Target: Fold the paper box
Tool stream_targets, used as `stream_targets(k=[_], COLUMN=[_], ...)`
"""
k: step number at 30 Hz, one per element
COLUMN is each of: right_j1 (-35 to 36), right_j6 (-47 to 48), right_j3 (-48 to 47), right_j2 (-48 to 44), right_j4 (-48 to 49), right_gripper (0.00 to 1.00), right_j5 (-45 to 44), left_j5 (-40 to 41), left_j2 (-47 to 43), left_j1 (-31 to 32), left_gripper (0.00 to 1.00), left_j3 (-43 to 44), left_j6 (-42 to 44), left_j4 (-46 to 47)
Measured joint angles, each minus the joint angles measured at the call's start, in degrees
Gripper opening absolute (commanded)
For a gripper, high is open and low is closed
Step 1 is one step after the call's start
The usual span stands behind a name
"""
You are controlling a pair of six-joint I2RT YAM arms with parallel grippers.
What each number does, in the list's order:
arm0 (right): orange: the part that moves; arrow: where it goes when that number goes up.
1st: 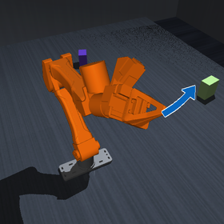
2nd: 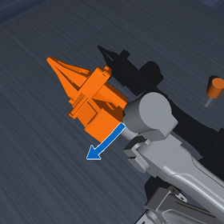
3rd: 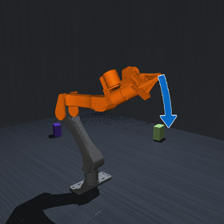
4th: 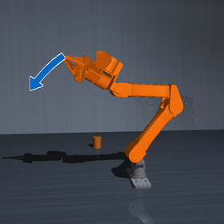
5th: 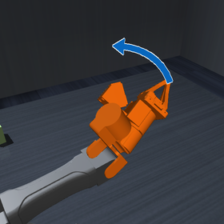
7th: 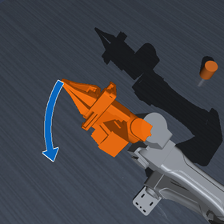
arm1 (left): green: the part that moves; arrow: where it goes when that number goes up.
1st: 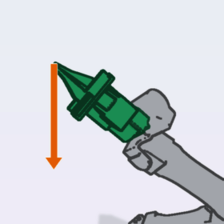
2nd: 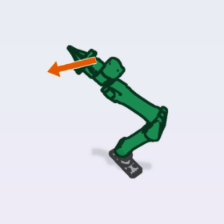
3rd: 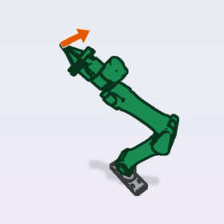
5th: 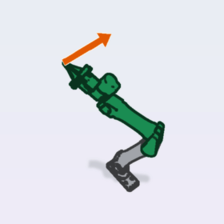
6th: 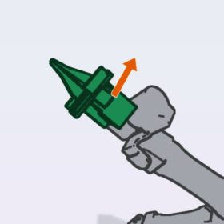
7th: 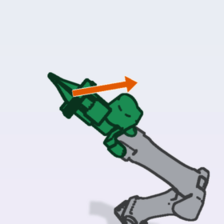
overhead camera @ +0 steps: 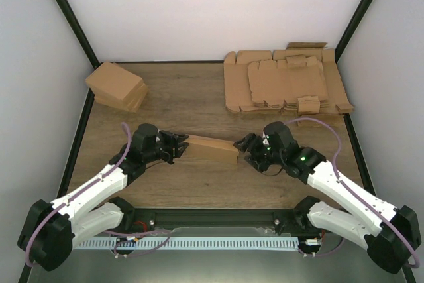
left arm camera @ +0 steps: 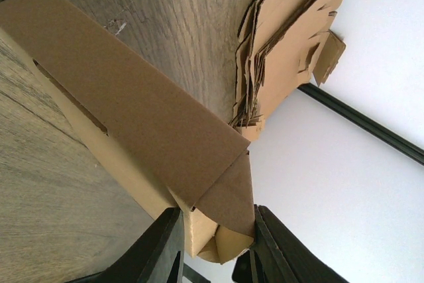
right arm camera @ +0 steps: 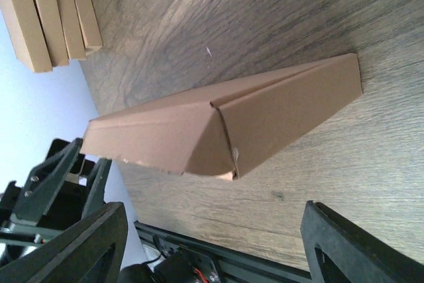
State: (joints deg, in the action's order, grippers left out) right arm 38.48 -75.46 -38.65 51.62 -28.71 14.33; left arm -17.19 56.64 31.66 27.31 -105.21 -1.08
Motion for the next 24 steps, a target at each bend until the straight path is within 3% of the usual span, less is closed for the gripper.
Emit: stream_targets(k=[8,12,20,24], right_j1=[-4.1,-4.7,-5.0,-5.0], right_j6=[-1.8,-1.7,-2.0,-1.9], right_j3=[2.9,2.9,2.9,3.0], right_j2=[2.2,3.1,5.6,5.8], right_j4=[6.3,8.2,10.3,10.4], right_gripper=[0.71,0.64,0.43,0.23], right_j5=[3.8,4.6,6.1,5.8], left_j5=[0.0,0.0,0.0,0.3], left_j2=[0.0,0.1,0.8,1.4], left_j1=[0.0,0.0,0.0,0.0], left_gripper=[0.3,0.3,0.29,0.27], left_j3=[0.0,0.0,0.3,0.4], left_j6=[0.0,0.0,0.0,0.0], left_j4=[0.0,0.1,0.6,0.9])
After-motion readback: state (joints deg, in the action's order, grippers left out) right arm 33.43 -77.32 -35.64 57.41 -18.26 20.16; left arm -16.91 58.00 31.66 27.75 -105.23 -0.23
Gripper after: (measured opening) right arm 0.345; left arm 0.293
